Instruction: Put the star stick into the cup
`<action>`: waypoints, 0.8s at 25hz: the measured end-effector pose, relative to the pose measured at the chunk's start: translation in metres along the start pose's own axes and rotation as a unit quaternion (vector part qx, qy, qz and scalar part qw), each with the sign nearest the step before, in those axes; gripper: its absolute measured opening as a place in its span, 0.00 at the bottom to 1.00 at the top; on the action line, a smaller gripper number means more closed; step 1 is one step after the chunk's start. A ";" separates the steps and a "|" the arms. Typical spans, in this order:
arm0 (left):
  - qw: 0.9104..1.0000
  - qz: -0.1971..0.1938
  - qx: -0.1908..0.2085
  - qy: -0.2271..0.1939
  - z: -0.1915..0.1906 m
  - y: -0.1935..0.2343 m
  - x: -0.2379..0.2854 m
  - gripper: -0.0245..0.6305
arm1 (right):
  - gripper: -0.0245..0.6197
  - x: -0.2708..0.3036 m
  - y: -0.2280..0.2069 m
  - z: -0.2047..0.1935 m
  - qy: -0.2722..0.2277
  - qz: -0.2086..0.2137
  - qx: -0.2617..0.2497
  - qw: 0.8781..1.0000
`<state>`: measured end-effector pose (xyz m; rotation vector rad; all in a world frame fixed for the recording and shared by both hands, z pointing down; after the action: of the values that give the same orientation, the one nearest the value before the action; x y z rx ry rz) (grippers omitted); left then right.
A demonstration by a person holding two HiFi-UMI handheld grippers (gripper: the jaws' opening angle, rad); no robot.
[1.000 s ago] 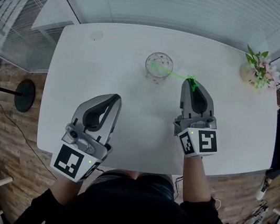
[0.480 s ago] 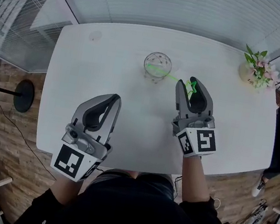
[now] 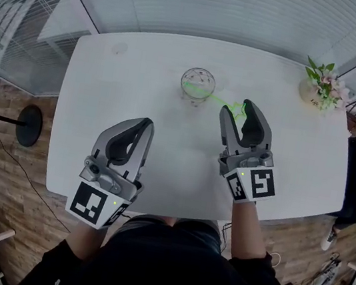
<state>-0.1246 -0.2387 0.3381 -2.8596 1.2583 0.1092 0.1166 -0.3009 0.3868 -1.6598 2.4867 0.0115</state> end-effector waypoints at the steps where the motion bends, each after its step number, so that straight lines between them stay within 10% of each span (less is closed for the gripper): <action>1: 1.000 -0.001 0.000 -0.001 0.001 0.000 0.000 0.06 | 0.34 -0.001 0.000 0.001 -0.001 0.000 -0.001 1.000; 20: 0.999 -0.010 0.017 -0.027 0.020 0.003 0.005 0.06 | 0.34 -0.022 0.008 0.049 -0.049 0.000 -0.034 0.998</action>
<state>-0.1250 -0.2434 0.3175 -2.8199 1.2094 0.1626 0.1234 -0.2735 0.3409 -1.6441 2.4395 0.1741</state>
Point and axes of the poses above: the fingertips, and each gripper's own axes: x forward along the fingers, y to its left, z out of its top, the point moved 7 cm from there along -x, backward along the fingers, and after that the axes turned 6 degrees about -z, right-handed, at the moved point
